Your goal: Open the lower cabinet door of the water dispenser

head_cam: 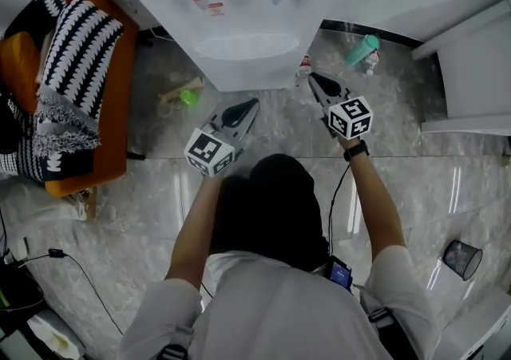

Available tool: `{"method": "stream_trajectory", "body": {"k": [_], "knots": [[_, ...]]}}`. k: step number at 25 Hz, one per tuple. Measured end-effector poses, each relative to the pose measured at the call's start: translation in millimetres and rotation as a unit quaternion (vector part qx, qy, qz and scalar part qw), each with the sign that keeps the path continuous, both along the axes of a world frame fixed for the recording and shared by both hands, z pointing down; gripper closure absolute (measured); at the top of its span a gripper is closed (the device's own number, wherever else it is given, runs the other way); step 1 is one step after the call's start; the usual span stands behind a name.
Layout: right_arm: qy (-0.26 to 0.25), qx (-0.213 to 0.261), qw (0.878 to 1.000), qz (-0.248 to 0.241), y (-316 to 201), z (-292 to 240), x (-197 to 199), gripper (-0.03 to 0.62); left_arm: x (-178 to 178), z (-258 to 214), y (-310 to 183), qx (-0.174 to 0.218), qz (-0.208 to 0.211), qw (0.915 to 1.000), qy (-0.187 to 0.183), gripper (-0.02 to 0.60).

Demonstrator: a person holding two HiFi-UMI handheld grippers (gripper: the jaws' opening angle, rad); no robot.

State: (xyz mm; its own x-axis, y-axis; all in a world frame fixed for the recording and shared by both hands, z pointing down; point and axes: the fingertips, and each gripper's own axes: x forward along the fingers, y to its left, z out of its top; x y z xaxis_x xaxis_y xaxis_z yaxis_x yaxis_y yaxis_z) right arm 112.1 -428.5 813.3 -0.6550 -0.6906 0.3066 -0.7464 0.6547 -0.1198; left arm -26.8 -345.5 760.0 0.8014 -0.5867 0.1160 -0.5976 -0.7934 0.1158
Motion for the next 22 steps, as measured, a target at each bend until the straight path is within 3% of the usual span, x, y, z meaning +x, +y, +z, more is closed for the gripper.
{"method": "stream_trajectory", "body": {"k": [6,10,22], "knots": [[-0.019,0.018,0.999,-0.033,-34.7,-9.5,-7.5,0.581,-1.9,2.9,-2.5,-0.003,-0.001,1.0000,0.000,0.569],[-0.011,0.018,0.999,-0.044,-49.4,-9.6,-12.8,0.463,-5.0,6.1,-3.6,-0.009,-0.008,0.9999,0.002,0.569],[0.022,0.011,0.992,-0.121,-65.9,-2.9,-24.5,0.411,-7.9,10.9,-6.1,-0.024,-0.003,0.9997,-0.005,0.569]]}}
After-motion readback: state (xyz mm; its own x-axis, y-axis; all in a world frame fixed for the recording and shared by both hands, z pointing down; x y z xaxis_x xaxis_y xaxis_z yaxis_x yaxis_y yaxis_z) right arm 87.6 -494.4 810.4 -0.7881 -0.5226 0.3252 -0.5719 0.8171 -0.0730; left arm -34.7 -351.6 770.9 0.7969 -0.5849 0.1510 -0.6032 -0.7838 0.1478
